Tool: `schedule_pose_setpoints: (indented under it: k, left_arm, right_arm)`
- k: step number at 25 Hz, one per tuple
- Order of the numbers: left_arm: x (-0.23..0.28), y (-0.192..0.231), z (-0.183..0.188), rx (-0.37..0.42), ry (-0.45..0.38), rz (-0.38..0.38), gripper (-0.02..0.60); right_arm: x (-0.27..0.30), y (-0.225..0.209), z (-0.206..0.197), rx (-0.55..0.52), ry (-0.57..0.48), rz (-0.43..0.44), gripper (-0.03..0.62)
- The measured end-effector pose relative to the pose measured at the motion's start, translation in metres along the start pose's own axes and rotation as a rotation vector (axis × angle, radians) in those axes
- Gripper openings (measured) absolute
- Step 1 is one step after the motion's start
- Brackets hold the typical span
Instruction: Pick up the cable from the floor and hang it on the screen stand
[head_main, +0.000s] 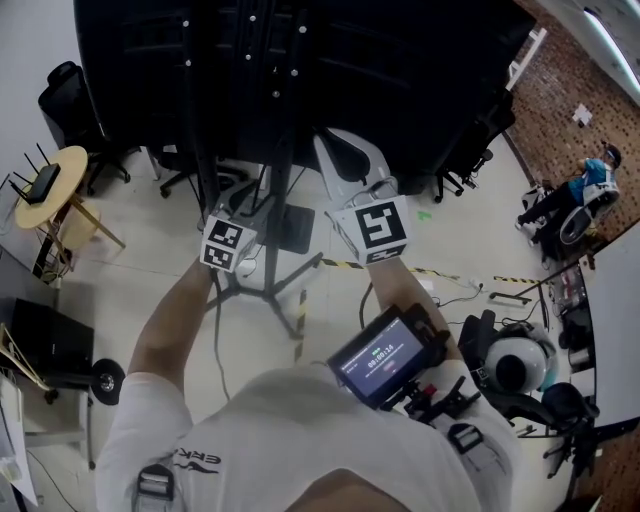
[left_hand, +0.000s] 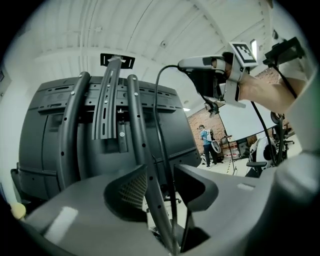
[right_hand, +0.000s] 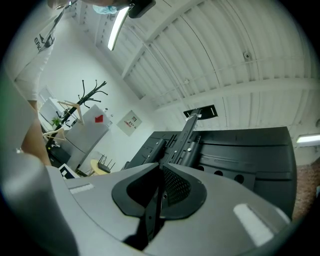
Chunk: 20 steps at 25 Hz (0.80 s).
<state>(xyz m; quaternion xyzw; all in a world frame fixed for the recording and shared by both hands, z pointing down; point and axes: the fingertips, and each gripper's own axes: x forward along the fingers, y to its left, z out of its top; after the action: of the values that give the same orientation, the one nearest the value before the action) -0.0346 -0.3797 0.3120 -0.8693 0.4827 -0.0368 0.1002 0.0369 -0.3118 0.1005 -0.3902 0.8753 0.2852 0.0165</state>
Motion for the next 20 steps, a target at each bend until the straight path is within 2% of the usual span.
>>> schedule_pose_setpoints:
  k: [3, 6, 14, 20]
  left_arm:
    - [0.001, 0.002, 0.001, 0.005, -0.011, 0.028, 0.079]
    - [0.001, 0.0, 0.005, 0.017, -0.019, 0.031, 0.011]
    - [-0.011, 0.002, 0.022, 0.023, -0.032, 0.021, 0.002]
    - [-0.024, 0.019, 0.039, 0.001, -0.003, 0.037, 0.002]
  right_arm:
    - [-0.005, -0.012, 0.001, -0.001, -0.005, -0.023, 0.034]
    - [-0.01, -0.021, -0.004, -0.002, 0.009, -0.043, 0.034]
    - [-0.023, -0.046, -0.02, 0.05, 0.034, -0.117, 0.034]
    - [-0.028, -0.056, -0.03, 0.102, 0.043, -0.156, 0.033]
